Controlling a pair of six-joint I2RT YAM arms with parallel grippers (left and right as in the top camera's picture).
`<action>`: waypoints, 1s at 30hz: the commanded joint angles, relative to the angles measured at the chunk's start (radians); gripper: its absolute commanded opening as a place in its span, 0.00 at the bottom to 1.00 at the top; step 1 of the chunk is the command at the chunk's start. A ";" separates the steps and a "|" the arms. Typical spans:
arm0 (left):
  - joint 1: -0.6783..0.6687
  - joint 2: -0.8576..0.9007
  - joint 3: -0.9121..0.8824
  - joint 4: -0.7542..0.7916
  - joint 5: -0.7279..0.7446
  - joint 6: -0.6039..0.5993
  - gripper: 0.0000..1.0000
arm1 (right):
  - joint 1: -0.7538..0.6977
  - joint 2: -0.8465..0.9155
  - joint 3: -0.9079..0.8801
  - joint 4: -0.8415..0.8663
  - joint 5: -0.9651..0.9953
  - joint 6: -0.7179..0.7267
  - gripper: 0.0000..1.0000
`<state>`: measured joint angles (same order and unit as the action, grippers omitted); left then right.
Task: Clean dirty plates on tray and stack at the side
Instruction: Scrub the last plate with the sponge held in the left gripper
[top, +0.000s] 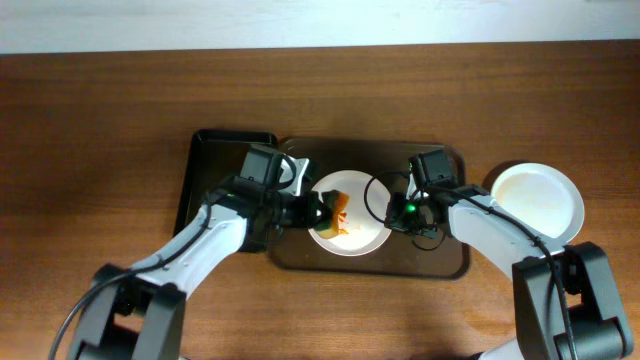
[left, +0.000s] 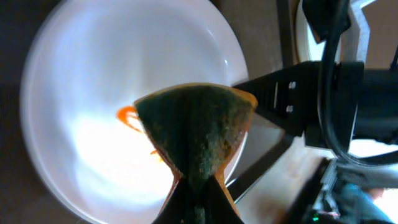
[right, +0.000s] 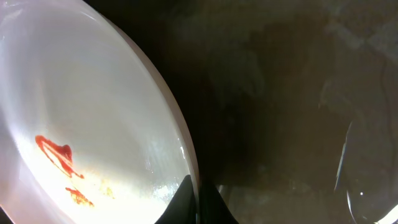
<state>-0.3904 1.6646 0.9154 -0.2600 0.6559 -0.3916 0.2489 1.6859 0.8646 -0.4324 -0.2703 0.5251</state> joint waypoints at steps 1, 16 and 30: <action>-0.016 0.081 -0.002 0.061 0.096 -0.138 0.00 | 0.004 -0.002 0.000 0.007 0.013 0.011 0.04; -0.120 0.236 -0.002 0.256 0.105 -0.200 0.00 | 0.004 -0.002 0.000 0.006 0.013 0.011 0.04; -0.003 0.180 0.004 0.114 -0.513 -0.032 0.00 | 0.004 -0.002 0.000 0.002 0.008 0.011 0.04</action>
<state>-0.4149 1.8652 0.9367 -0.0803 0.3370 -0.5335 0.2489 1.6863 0.8646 -0.4286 -0.2604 0.5282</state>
